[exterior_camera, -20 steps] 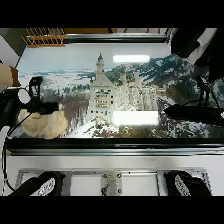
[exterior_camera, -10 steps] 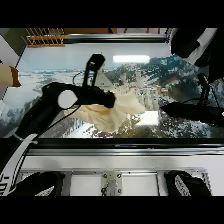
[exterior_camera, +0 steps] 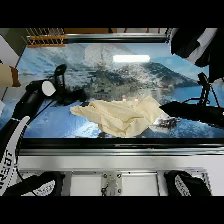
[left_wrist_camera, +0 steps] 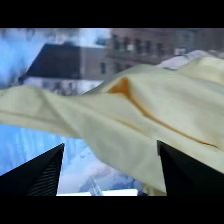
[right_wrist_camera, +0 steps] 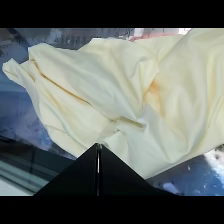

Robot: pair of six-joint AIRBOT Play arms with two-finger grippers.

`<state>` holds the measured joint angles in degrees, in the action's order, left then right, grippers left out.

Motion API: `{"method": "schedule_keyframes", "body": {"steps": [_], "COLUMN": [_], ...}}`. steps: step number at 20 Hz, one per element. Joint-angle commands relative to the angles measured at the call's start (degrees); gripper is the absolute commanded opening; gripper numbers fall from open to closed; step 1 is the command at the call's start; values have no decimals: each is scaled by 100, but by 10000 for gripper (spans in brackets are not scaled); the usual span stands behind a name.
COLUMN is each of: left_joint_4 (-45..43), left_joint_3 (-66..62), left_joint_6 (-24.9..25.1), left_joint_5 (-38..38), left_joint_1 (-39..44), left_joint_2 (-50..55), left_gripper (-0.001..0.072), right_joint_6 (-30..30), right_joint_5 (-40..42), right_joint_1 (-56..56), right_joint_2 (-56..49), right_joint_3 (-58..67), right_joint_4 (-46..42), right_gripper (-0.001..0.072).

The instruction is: Fold the clothes and pants, and hang the long-sleeved shirts on hangers.

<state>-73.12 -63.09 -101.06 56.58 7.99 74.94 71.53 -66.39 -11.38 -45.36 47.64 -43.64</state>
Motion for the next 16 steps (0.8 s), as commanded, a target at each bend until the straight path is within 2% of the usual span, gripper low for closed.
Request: {"method": "schedule_keyframes", "body": {"steps": [1, 2, 8, 13, 15, 16], "left_joint_4": [1008, 1320, 2514, 2516, 2505, 2472], "left_joint_3": [916, 1027, 1078, 977, 817, 695], "left_joint_6": [142, 356, 879, 890, 938, 968], "left_joint_5": [-332, -516, -1054, -1421, -1403, -1316], "left_joint_1": [-898, -925, -656, -363, -356, -367], "left_joint_2": [251, 380, 1178, 1228, 1226, 1226], "left_gripper": [629, 629, 629, 595, 5, 7], "right_joint_6": [2, 2, 2, 2, 85, 162], "right_joint_5": [-2, -2, 4, 125, 308, 450], "right_joint_1": [4, 4, 2, -9, -11, -22], "right_joint_2": [-2, -2, -4, -127, -291, -411], "right_joint_3": [7, 7, 7, 4, 2, 2], "right_joint_4": [42, 42, 33, -122, -258, -398], "right_gripper": [18, 18, 18, 18, 18, 18]}}
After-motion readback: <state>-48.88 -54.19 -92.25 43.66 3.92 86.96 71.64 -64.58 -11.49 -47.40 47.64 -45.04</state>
